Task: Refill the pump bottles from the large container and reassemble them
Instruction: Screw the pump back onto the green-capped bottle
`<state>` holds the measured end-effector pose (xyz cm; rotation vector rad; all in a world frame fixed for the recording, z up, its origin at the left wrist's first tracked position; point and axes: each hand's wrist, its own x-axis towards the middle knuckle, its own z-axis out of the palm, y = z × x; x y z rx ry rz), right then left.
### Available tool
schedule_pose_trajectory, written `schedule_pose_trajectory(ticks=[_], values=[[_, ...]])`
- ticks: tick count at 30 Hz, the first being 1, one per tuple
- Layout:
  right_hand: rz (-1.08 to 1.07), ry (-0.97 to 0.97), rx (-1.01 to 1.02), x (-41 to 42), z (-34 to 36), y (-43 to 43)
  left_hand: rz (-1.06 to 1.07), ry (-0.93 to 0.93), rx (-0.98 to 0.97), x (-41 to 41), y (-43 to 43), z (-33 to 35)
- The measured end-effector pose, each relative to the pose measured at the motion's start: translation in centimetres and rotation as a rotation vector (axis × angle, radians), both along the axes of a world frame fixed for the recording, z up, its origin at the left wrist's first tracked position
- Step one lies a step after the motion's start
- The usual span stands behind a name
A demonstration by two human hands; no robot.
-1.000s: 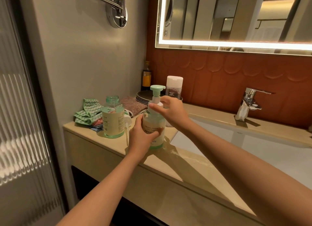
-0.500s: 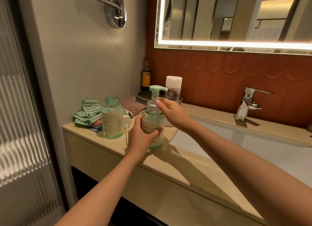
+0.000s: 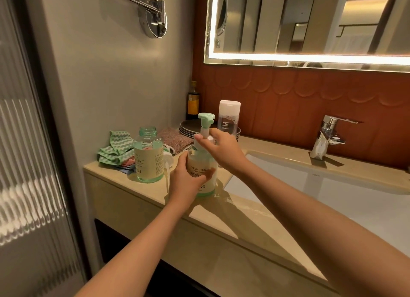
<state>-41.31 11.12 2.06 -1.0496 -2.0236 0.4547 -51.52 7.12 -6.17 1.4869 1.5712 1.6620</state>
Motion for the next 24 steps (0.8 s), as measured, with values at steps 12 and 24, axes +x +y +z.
schedule_pose_trajectory(ticks=[12, 24], values=[[0.152, 0.058, -0.100, 1.0, 0.3, -0.5, -0.008, -0.014, 0.002, 0.1, -0.2, 0.2], [0.170, 0.074, -0.138, 1.0, 0.7, -0.3, -0.008, -0.027, -0.007, 0.2, -0.4, 0.4]])
